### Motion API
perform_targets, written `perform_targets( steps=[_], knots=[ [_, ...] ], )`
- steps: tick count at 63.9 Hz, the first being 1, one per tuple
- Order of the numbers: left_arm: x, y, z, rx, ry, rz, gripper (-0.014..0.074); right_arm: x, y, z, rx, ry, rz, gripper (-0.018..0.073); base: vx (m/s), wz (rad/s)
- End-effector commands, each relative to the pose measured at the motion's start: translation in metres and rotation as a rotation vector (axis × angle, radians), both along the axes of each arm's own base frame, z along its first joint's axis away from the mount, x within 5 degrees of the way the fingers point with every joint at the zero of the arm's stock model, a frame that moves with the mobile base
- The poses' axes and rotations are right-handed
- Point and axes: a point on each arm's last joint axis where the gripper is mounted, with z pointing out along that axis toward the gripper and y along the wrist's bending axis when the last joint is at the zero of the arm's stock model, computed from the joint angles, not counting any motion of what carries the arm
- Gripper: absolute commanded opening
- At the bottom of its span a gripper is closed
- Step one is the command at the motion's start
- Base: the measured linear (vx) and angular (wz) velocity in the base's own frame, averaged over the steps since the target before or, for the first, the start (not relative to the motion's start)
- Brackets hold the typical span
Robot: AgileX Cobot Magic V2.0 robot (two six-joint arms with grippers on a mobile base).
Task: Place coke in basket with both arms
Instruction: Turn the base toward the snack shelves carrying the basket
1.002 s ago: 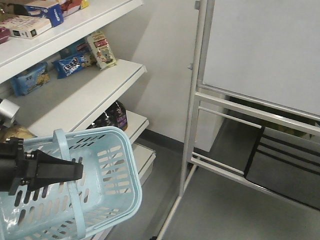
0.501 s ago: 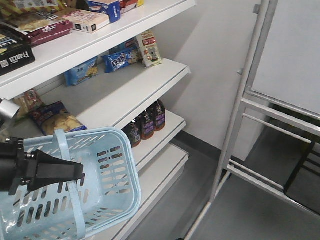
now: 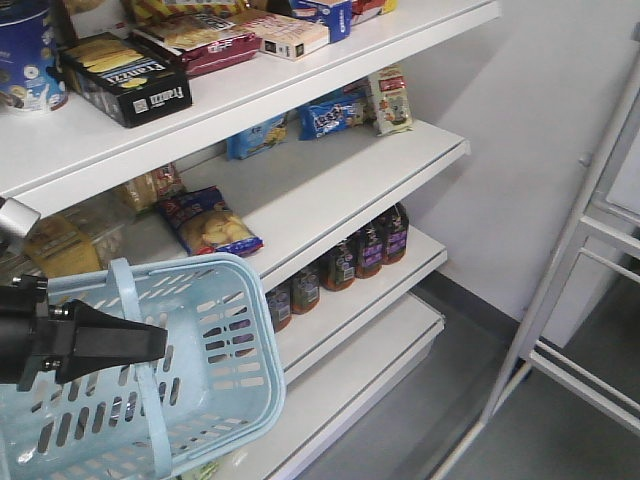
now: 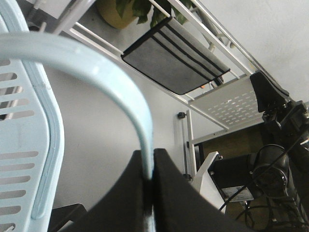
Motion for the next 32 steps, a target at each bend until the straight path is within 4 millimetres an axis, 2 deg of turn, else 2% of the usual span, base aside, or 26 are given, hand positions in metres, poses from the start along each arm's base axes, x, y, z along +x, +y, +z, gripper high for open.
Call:
perform_targets(
  steps=[1,32],
  knots=[
    [-0.0024,-0.0041,0.0202,-0.084,-0.060,-0.019,-0.0006,-0.0004,-0.0001,0.0054,-0.011,-0.082,-0.002,-0.0002,-0.02,0.31],
    [-0.0024,-0.0041,0.0202,-0.084,-0.060,-0.019,-0.0006,-0.0004,-0.0001,0.0054,-0.011,-0.082,-0.002,-0.0002,-0.03,0.25]
  ],
)
